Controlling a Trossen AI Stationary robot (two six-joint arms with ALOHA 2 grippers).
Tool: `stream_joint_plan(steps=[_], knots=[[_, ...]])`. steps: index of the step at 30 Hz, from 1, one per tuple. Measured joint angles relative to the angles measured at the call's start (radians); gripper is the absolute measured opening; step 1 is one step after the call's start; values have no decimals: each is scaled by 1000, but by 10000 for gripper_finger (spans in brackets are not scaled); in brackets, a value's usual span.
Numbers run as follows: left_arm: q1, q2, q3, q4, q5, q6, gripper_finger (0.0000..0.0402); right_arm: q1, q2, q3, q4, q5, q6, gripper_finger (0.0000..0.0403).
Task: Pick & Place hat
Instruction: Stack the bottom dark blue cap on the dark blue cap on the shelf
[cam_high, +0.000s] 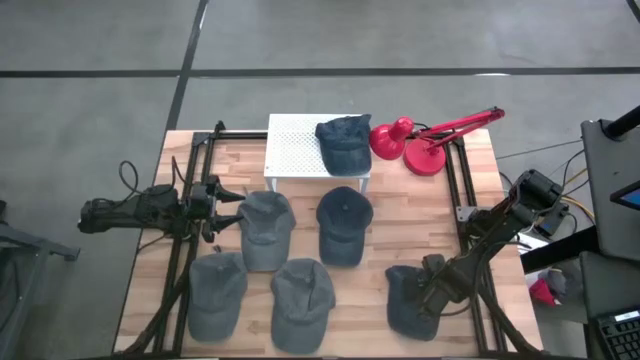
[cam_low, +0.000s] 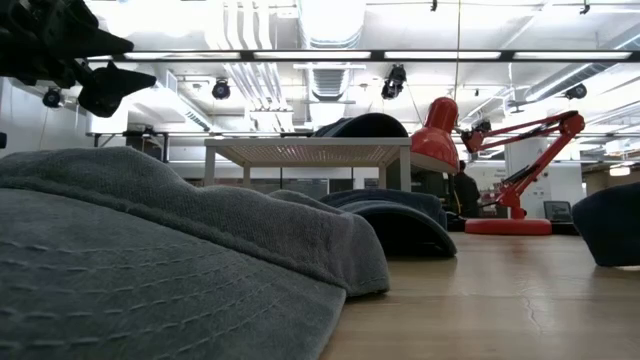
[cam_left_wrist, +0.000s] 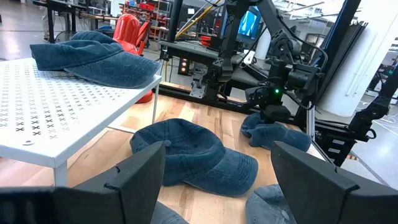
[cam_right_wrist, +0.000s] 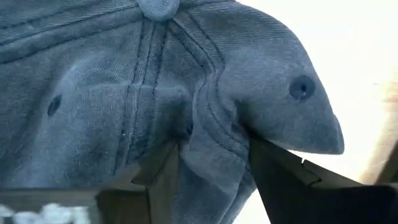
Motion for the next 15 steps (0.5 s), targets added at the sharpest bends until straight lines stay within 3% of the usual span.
stream_joint_plan(steps=[12, 15], knots=[[0, 0, 0, 0, 0, 0, 296, 0, 0, -7, 3, 55, -39, 21], [0, 0, 0, 0, 0, 0, 296, 0, 0, -7, 4, 57, -43, 14]])
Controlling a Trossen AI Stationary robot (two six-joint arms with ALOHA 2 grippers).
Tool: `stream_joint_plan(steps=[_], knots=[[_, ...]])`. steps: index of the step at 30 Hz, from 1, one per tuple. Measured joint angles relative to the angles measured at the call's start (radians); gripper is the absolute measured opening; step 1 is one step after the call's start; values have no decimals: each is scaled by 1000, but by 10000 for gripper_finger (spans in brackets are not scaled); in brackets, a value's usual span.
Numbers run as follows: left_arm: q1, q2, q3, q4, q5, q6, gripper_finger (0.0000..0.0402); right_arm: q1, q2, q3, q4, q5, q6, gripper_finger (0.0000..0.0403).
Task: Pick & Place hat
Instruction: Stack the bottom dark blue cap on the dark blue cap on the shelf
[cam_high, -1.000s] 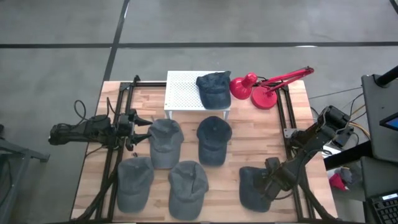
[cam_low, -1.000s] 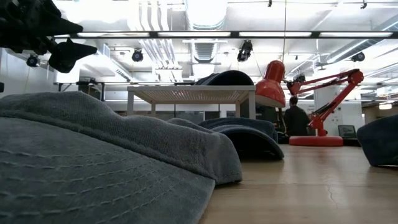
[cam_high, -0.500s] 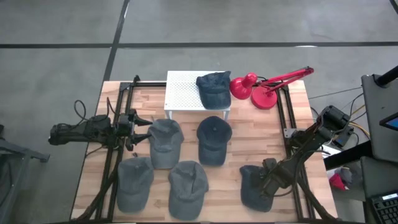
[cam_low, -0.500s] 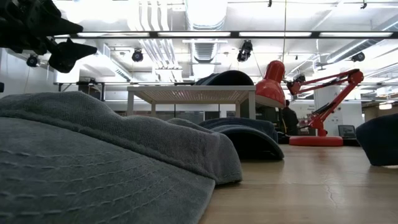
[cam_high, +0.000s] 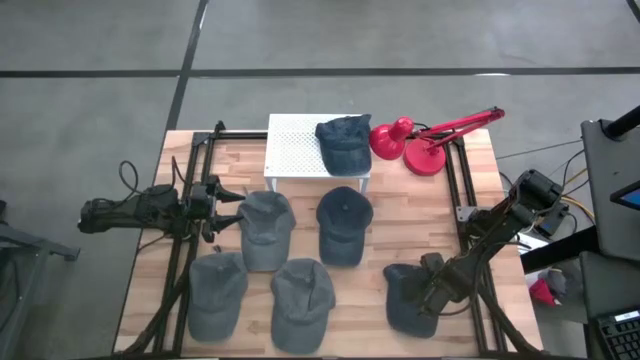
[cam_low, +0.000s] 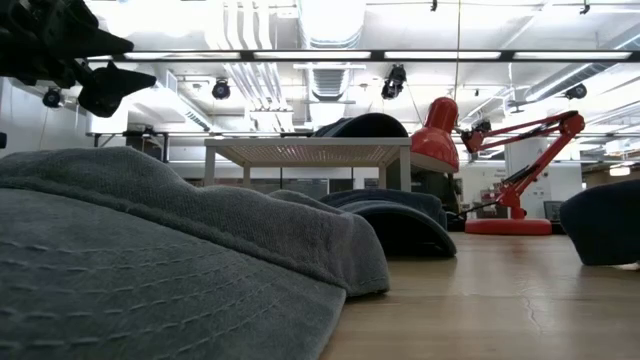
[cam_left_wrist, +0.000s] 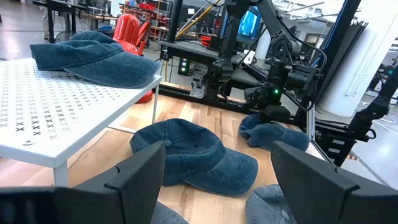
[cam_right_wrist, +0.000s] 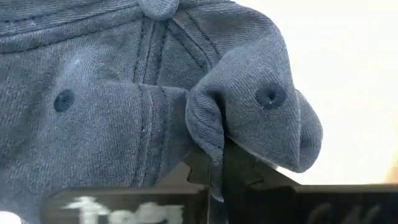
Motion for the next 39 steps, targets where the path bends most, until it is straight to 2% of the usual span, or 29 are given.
stream_joint_plan(steps=[10, 20, 27, 39], knots=[[0, 0, 0, 0, 0, 0, 296, 0, -80, 0, -1, 14, -12, 10], [0, 0, 0, 0, 0, 0, 296, 0, -231, 0, -3, 151, -66, 9], [0, 0, 0, 0, 0, 0, 296, 0, -344, -1, 0, 194, -157, 9], [0, 0, 0, 0, 0, 5, 296, 0, -518, 2, 83, 408, -384, 9]])
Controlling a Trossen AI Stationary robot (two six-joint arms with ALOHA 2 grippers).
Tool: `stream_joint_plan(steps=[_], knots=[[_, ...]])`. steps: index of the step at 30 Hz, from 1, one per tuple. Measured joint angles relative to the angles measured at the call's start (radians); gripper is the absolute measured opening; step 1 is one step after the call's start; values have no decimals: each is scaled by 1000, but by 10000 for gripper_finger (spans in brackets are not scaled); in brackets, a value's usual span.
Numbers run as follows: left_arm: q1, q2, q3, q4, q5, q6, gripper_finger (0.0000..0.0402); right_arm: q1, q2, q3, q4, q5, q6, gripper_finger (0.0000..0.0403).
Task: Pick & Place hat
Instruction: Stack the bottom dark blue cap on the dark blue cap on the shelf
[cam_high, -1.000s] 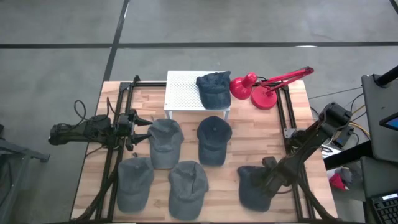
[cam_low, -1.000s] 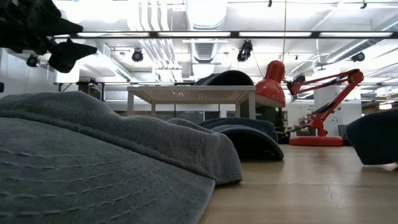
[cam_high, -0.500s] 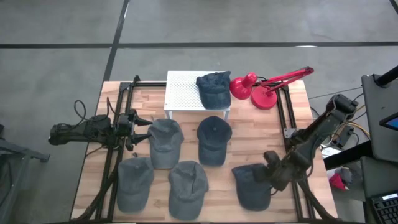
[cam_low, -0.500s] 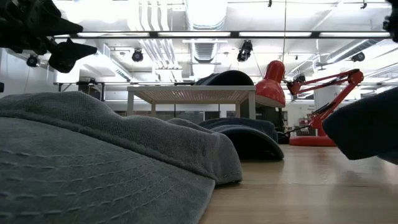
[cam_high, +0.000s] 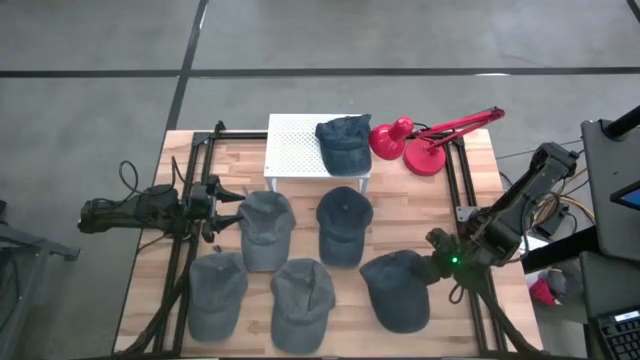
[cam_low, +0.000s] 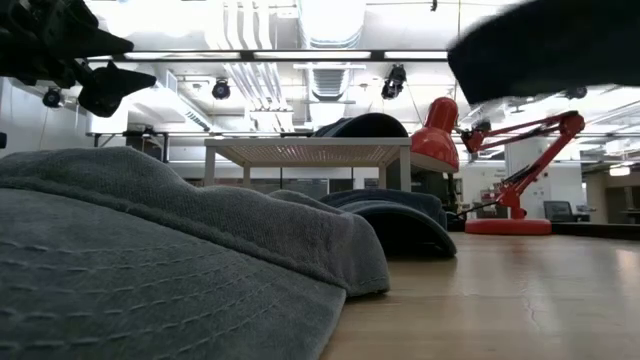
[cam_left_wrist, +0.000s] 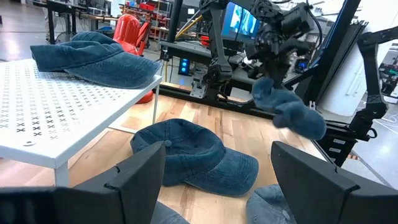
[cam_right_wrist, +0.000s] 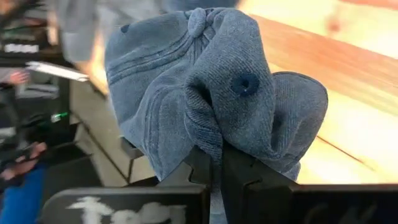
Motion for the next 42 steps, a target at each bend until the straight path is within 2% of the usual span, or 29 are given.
stream_joint_plan(steps=[3, 13, 18, 23, 30, 37, 42], knots=[[0, 0, 0, 0, 0, 0, 296, 0, -32, 1, 43, 53, -61, 8], [0, 0, 0, 0, 0, 0, 296, -3, -59, 1, 314, 324, -301, 8], [0, 0, 0, 0, 0, 0, 296, -38, -58, 2, 439, 376, -413, 8], [0, 0, 0, 0, 0, 0, 296, -119, -58, 7, 546, 377, -547, 8], [0, 0, 0, 0, 0, 0, 296, -257, -59, 93, 552, 364, -736, 8], [0, 0, 0, 0, 0, 0, 296, -428, -58, 224, 534, 223, -962, 8], [0, 0, 0, 0, 0, 0, 296, -568, -58, 321, 401, 113, -1039, 8]])
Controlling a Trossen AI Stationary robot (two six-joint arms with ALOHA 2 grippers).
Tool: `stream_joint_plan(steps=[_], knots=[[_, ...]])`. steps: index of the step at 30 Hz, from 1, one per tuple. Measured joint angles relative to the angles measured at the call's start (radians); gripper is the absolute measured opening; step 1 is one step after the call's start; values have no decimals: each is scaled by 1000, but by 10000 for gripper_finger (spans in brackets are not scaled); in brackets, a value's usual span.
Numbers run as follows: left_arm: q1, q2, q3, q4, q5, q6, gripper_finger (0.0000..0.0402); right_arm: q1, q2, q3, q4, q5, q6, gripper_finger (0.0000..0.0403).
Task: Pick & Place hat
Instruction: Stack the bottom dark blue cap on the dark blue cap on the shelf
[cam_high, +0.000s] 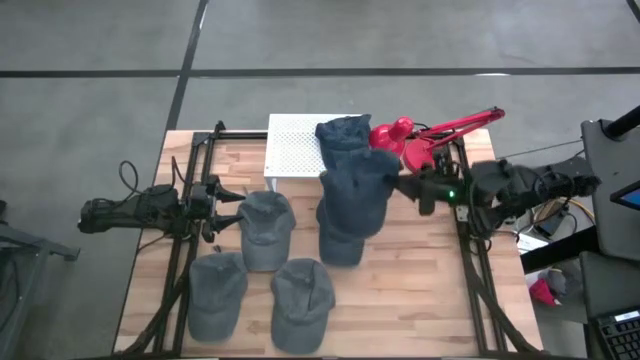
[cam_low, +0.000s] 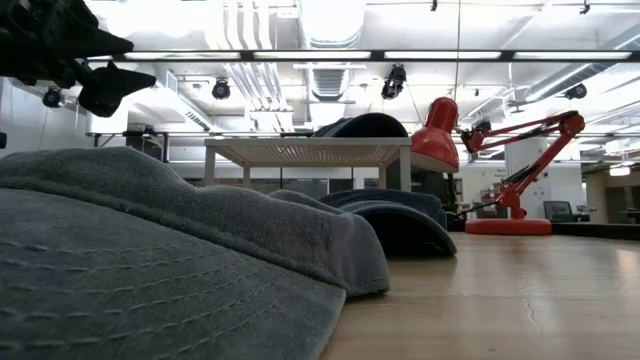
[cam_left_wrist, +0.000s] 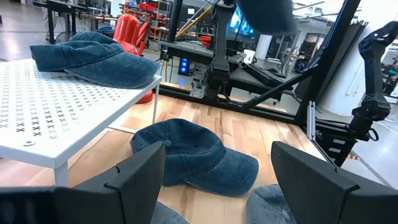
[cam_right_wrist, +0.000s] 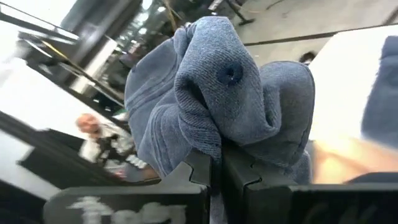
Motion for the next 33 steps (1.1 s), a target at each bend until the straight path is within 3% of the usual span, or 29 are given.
stream_joint_plan(steps=[6, 20, 33], knots=[[0, 0, 0, 0, 0, 0, 296, -152, 26, 89, -164, -37, -31, 8], [0, 0, 0, 0, 0, 0, 296, -383, 216, 188, -144, -99, -108, 8], [0, 0, 0, 0, 0, 0, 296, -624, 396, 274, -119, -380, -61, 8]])
